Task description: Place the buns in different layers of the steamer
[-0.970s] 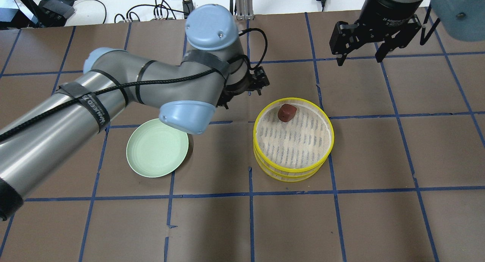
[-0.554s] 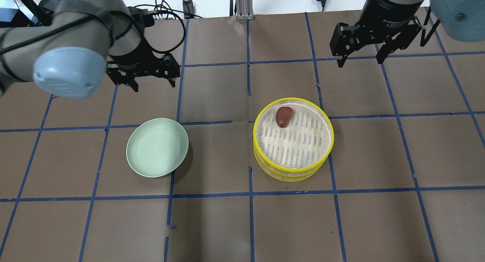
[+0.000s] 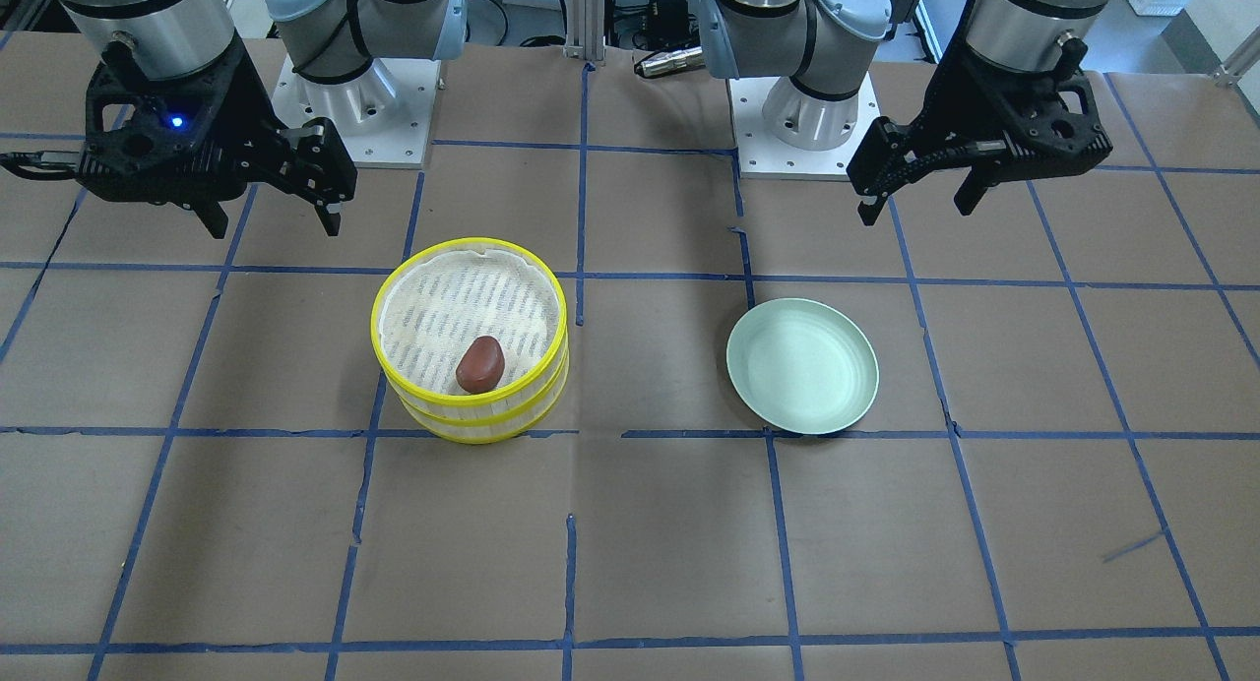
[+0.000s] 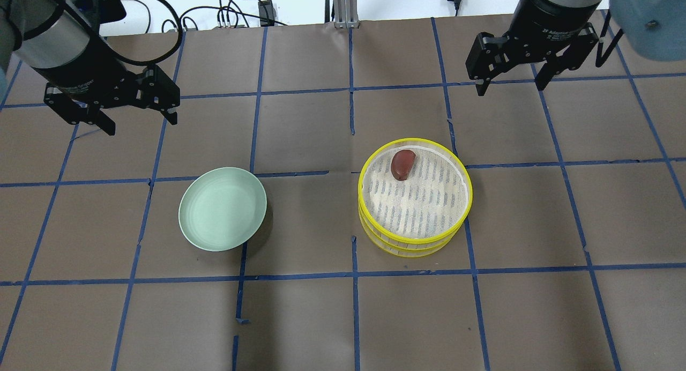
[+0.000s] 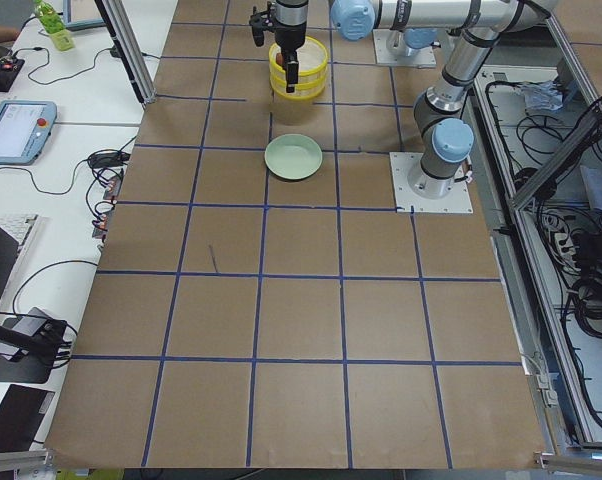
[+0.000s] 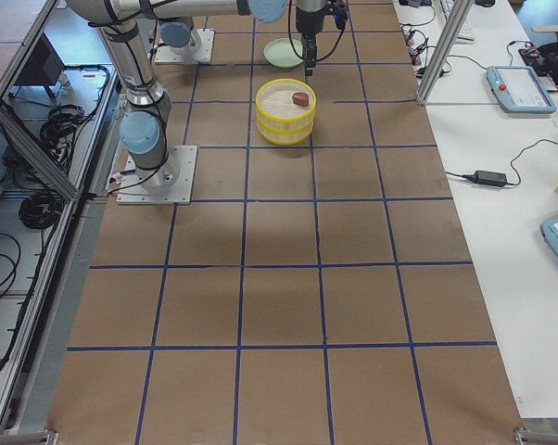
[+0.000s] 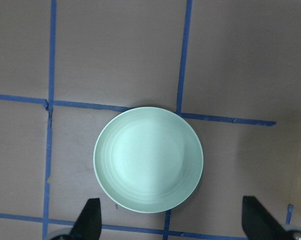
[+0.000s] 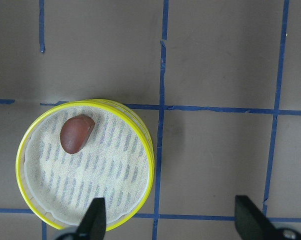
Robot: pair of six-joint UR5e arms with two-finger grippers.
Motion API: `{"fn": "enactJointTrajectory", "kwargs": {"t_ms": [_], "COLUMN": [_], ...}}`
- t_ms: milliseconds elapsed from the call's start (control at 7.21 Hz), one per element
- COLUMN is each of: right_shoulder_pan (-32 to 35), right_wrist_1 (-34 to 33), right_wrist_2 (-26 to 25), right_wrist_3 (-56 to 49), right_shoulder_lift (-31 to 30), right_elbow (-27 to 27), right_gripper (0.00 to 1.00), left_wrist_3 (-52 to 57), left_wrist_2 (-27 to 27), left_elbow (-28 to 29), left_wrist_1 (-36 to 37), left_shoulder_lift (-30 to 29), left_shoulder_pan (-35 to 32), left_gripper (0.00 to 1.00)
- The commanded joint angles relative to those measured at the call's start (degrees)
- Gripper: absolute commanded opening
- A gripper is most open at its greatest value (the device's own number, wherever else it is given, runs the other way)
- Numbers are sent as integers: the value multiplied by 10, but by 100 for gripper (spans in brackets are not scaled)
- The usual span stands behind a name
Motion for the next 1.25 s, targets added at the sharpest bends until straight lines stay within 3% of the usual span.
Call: {"fn": "enactJointTrajectory", "kwargs": {"t_ms": [0, 970, 1109], "right_shoulder_pan": [0, -1, -1], "right_wrist_1": [0, 7, 43], "right_wrist_2": [0, 3, 2], "right_wrist_3": [0, -2, -2], "right_shoulder_lift": [-1, 0, 6], "right_elbow": [0, -10, -29], "right_gripper": [100, 100, 100], "left_wrist_3": [1, 18, 19], "left_wrist_2": [-3, -3, -4], "left_elbow": [-7, -14, -14], "left_wrist_1": [-28, -28, -27], "left_shoulder_lift": [7, 4, 4], "left_shoulder_pan": [-8, -54, -54], "left_gripper": [100, 100, 100]}}
